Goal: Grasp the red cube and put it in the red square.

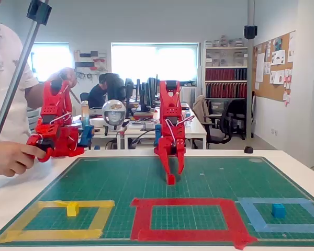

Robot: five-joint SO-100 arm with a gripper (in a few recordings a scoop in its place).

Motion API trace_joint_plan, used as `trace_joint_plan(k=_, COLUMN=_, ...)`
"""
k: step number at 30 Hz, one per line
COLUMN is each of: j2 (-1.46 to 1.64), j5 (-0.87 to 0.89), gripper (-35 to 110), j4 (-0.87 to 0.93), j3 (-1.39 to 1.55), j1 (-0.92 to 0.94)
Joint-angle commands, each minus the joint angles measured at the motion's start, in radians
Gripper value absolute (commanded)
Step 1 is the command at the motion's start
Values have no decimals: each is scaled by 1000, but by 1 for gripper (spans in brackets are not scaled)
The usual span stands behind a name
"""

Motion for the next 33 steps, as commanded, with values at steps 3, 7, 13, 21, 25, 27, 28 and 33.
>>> trace_joint_plan(k=3, j2=60, j5=0, gripper=14, j4=5, j3=-20, j1=-17)
trace_joint_plan(k=7, j2=126, j5=0, gripper=14, j4=71, j3=-23, j1=-18)
trace_joint_plan(k=13, j2=213, j5=0, gripper=14, j4=78, j3=0, j1=0)
trace_joint_plan(k=21, j2=155, j5=-6, gripper=14, j4=78, j3=-32, j1=38)
trace_joint_plan(k=25, j2=118, j5=-6, gripper=14, j4=78, j3=-52, j1=51)
trace_joint_plan(k=27, j2=98, j5=-6, gripper=14, j4=78, j3=-63, j1=52)
trace_joint_plan(k=28, j2=87, j5=-6, gripper=14, j4=78, j3=-66, j1=52)
trace_joint_plan(k=33, j2=25, j5=-8, gripper=14, j4=78, j3=-98, j1=43)
